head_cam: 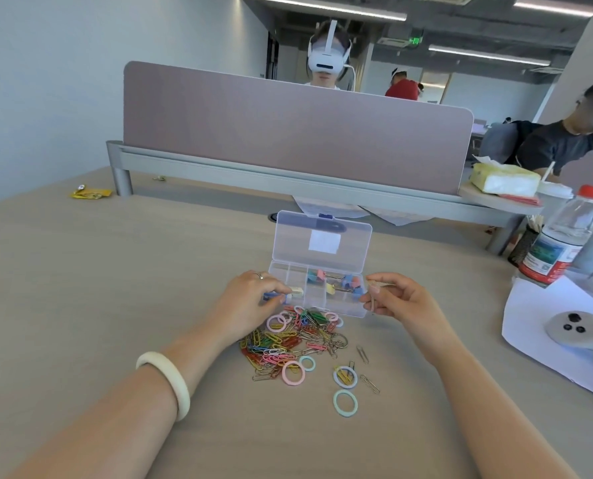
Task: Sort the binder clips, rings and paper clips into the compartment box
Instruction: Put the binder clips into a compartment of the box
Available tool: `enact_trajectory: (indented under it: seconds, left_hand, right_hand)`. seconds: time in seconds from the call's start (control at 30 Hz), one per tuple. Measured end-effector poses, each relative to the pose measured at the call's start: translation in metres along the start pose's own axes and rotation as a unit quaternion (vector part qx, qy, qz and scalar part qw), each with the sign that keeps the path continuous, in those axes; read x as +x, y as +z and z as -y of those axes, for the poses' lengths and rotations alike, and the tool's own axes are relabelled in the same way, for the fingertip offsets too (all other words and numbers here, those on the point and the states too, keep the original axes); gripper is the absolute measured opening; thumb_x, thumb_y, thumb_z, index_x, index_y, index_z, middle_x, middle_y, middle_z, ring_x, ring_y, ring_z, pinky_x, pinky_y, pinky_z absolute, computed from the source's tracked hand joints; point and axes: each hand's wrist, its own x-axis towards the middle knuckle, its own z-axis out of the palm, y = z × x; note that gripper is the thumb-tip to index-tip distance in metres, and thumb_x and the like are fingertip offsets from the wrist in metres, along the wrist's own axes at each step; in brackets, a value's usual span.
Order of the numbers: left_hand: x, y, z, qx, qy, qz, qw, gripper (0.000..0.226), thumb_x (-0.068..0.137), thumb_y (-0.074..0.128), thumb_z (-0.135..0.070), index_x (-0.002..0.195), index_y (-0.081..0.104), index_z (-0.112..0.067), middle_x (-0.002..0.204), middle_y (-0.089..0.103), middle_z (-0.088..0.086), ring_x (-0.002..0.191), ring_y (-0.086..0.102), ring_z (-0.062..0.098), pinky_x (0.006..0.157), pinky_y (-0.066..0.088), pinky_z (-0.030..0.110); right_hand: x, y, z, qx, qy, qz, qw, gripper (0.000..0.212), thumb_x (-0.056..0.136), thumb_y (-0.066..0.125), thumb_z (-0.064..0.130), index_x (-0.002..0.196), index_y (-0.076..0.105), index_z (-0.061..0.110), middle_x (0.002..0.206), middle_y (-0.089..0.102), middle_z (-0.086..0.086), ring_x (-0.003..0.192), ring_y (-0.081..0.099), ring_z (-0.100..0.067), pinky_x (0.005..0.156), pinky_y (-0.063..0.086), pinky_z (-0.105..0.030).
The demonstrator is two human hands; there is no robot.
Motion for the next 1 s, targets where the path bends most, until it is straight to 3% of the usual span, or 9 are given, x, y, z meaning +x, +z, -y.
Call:
enact_trajectory:
  seconds: [0.07,0.2,0.3,0.37,0.47,0.53,0.63,0.8,1.0]
  left_hand:
    - [0.000,0.002,0.000,-0.007,0.001,0.001,1.000,0.022,0.086,0.058,-0.024,0.106,0.067,-0.021,0.107,0.067,0.001,0.097,0.054,0.014,0.083,0.041,0.026]
    - [0.001,0.005,0.003,-0.019,0.005,-0.003,1.000,0.021,0.086,0.059,-0.024,0.105,0.067,-0.022,0.108,0.066,-0.001,0.094,0.052,0.008,0.081,0.037,0.020]
    - [0.002,0.006,0.003,-0.026,0.013,-0.009,1.000,0.020,0.086,0.059,-0.023,0.104,0.067,-0.024,0.107,0.065,-0.002,0.096,0.052,0.010,0.084,0.041,0.024]
    - [0.002,0.007,0.003,-0.025,0.017,-0.013,0.999,0.021,0.086,0.058,-0.023,0.105,0.067,-0.023,0.108,0.065,-0.003,0.098,0.052,0.010,0.086,0.041,0.024]
    - [0.003,0.008,0.003,-0.028,0.021,-0.018,0.999,0.021,0.087,0.058,-0.023,0.105,0.067,-0.023,0.107,0.065,-0.004,0.097,0.050,0.007,0.086,0.039,0.022]
    - [0.004,0.008,0.004,-0.031,0.026,-0.021,0.999,0.020,0.087,0.057,-0.023,0.105,0.067,-0.023,0.106,0.066,-0.004,0.097,0.049,0.006,0.087,0.041,0.025]
    - [0.005,0.009,0.005,-0.028,0.026,-0.022,0.999,0.021,0.087,0.057,-0.023,0.105,0.067,-0.023,0.106,0.065,-0.005,0.096,0.047,0.006,0.084,0.037,0.022]
    - [0.003,0.007,0.005,-0.031,0.016,-0.018,0.999,0.020,0.086,0.058,-0.022,0.103,0.067,-0.024,0.106,0.066,-0.004,0.097,0.049,0.008,0.084,0.039,0.024]
    - [-0.001,0.001,-0.001,-0.025,0.000,-0.010,1.000,0.020,0.087,0.057,-0.023,0.104,0.067,-0.023,0.107,0.065,-0.003,0.100,0.050,0.012,0.082,0.037,0.024]
  right_hand:
    - [0.006,-0.001,-0.001,0.028,0.009,-0.019,0.999,0.009,0.082,0.064,0.013,0.090,0.062,0.016,0.085,0.071,-0.008,0.068,0.067,-0.011,0.073,0.055,-0.024]
    - [0.029,0.001,-0.002,0.018,0.006,-0.069,0.997,0.017,0.082,0.066,0.009,0.097,0.061,0.014,0.096,0.066,-0.015,0.070,0.070,-0.015,0.065,0.058,-0.019]
    - [0.048,0.006,-0.005,-0.001,-0.023,-0.077,0.997,0.024,0.086,0.060,0.008,0.108,0.062,0.014,0.095,0.066,-0.011,0.078,0.068,-0.014,0.076,0.058,-0.024]
    - [0.056,0.010,-0.007,-0.056,-0.048,-0.080,0.994,0.019,0.086,0.060,0.010,0.104,0.065,0.011,0.097,0.068,-0.007,0.079,0.065,-0.008,0.081,0.055,-0.023]
    - [0.062,0.013,-0.017,-0.100,-0.056,-0.062,0.991,0.010,0.084,0.063,0.011,0.093,0.067,0.010,0.090,0.068,0.000,0.071,0.064,-0.002,0.071,0.052,-0.020]
    - [0.063,0.012,-0.027,-0.133,-0.048,-0.058,0.988,0.003,0.083,0.065,0.015,0.085,0.067,0.016,0.091,0.070,0.002,0.084,0.065,-0.007,0.077,0.051,-0.022]
    - [0.064,0.008,-0.037,-0.202,-0.054,-0.041,0.977,0.002,0.082,0.065,0.020,0.083,0.067,0.022,0.096,0.069,0.009,0.094,0.061,0.001,0.077,0.044,-0.015]
    - [0.063,0.005,-0.046,-0.282,-0.101,-0.027,0.954,0.007,0.080,0.068,0.024,0.081,0.067,0.031,0.098,0.069,0.010,0.100,0.058,-0.006,0.096,0.045,-0.039]
    - [0.059,0.008,-0.046,-0.353,-0.123,-0.054,0.926,0.010,0.082,0.064,0.022,0.087,0.073,0.026,0.115,0.063,0.008,0.118,0.042,-0.019,0.104,0.033,-0.047]
